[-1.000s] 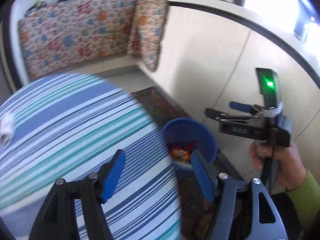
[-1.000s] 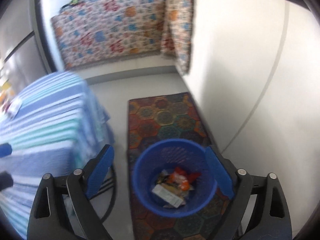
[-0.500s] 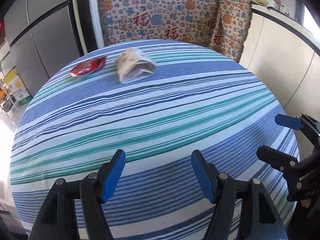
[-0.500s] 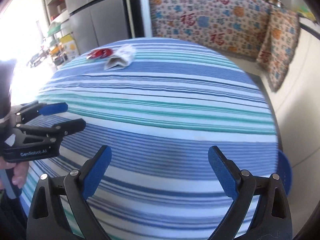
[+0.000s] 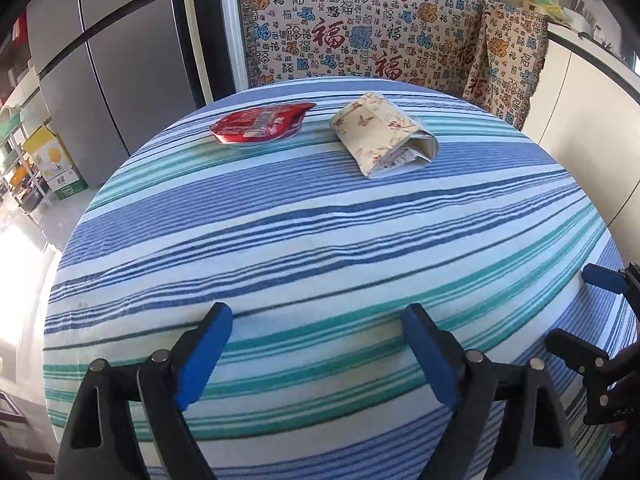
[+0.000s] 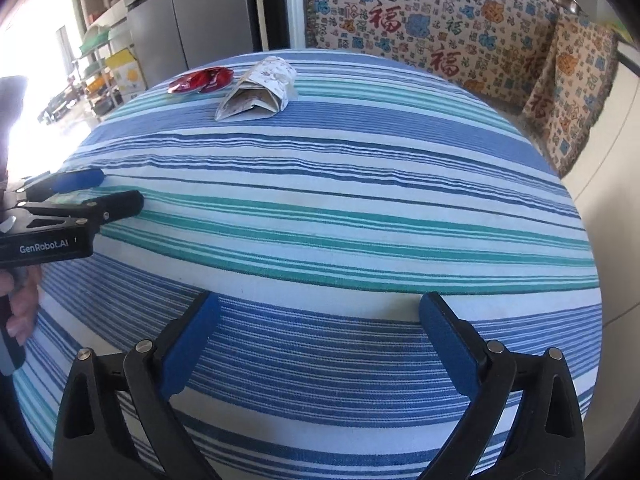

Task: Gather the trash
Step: 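Bring both tools back over the table toward the remaining items, then grasp the folded floral paper with the right tool and lift it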

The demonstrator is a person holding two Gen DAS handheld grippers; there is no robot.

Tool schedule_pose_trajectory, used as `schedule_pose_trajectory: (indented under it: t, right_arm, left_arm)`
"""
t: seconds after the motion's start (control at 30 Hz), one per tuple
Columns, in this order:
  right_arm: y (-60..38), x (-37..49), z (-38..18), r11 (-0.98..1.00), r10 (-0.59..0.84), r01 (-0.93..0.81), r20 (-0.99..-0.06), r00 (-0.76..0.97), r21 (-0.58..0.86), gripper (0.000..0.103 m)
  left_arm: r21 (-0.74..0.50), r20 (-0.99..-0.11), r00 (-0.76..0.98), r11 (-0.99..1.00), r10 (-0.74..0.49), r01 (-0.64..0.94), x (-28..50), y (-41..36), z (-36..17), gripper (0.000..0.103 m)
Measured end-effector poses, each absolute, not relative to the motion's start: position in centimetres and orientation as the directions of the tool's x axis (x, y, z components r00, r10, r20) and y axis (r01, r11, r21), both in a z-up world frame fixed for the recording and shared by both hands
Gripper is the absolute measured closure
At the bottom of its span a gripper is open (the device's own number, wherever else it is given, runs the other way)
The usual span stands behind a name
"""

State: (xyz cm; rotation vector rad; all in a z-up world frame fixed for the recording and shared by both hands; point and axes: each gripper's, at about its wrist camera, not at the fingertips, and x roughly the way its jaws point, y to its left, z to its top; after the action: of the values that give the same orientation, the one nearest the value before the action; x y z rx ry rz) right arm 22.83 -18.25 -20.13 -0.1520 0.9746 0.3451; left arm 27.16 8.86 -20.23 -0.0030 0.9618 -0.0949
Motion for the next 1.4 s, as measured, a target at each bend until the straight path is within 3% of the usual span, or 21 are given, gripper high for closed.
schedule_pose_trajectory:
  t: [0.4,0.67,1.0,1.03,1.1,1.13,1.4]
  right_arm:
    - [-16.9,25.6,-20.1,0.926,0.227,-0.375,-0.85,0.475,0.038,0.0]
    - [-14.2,32.5,-17.2,0.9,0.34,-0.416,-0.806,0.485,0.13,0.001]
    - [-8.5,40.6,-19.3,0.901,0.354,-0.38,-0.859,0.371,0.207,0.001]
    - [-8.0,40.6,-19.5,0.901,0.343,-0.389,-0.863,0.371,0.191,0.003]
    - [-7.4,40.3,-19.3,0.9,0.302,-0.419,-0.866,0.399,0.121,0.017]
    - [-7.2,39.8,-19.1,0.895,0.286,-0.438,-0.865,0.413,0.087,0.035]
    - [-11.8,34.0,-18.8,0.887,0.282,-0.456,-0.864,0.417,0.07,0.039]
  left_arm:
    - [-0.044,-0.821,0.567,0.998,-0.061,0.043,32.4,11.8,-20.7,0.005]
    - [-0.04,-0.823,0.565,0.998,-0.06,0.048,33.2,11.9,-20.8,0.002]
    - [-0.04,-0.823,0.565,0.998,-0.059,0.047,33.3,11.9,-20.8,0.002]
    - [-0.04,-0.823,0.565,0.998,-0.059,0.047,33.3,11.9,-20.8,0.002]
    - [-0.04,-0.823,0.565,0.998,-0.059,0.047,33.3,11.9,-20.8,0.002]
    - [-0.039,-0.823,0.565,0.998,-0.059,0.047,33.3,11.9,-20.8,0.002]
    - [-0.077,-0.815,0.571,0.995,-0.098,0.06,33.6,12.7,-20.6,0.003]
